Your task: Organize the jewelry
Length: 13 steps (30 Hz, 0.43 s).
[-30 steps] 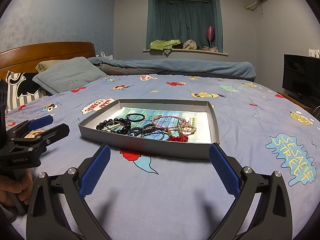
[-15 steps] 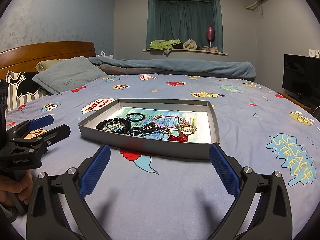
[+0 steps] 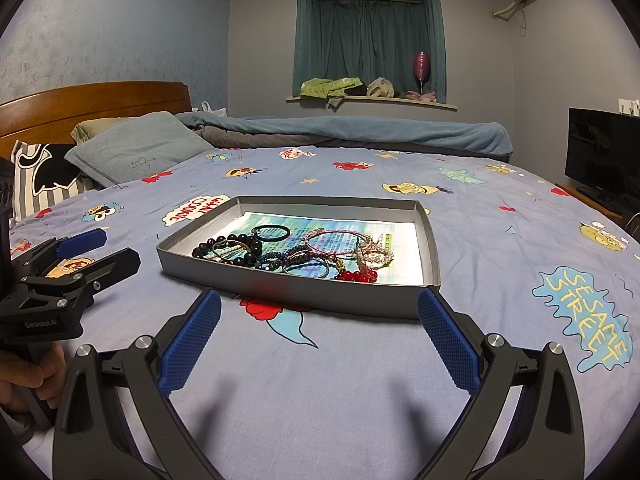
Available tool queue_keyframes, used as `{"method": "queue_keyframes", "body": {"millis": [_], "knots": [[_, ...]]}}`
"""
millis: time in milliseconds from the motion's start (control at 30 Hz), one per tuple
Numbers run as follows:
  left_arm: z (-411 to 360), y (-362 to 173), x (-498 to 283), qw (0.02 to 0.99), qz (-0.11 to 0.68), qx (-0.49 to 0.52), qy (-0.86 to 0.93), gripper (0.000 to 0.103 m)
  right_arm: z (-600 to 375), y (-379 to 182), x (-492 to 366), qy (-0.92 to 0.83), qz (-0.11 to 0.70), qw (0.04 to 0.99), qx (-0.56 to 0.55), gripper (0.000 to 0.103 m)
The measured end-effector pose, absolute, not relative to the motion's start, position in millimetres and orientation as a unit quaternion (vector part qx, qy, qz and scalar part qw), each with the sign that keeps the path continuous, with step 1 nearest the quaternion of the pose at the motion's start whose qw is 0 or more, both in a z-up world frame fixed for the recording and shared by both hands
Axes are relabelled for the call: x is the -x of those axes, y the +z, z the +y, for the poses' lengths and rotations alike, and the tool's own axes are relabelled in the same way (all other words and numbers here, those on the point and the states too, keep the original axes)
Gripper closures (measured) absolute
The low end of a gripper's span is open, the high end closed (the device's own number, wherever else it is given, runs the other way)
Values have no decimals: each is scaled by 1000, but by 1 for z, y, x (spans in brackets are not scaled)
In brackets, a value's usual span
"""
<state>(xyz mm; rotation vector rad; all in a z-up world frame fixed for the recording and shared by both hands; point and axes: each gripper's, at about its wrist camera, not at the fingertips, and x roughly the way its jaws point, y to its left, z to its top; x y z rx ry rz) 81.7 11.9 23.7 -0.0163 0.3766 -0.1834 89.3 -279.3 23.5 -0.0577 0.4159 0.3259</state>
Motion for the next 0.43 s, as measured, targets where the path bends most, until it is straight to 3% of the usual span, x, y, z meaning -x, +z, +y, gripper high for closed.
{"method": "queue_keyframes", "body": {"millis": [433], "knots": [[11, 23, -84, 977, 193, 3, -90, 5, -279, 22, -90, 161, 207, 965, 29, 5]]}}
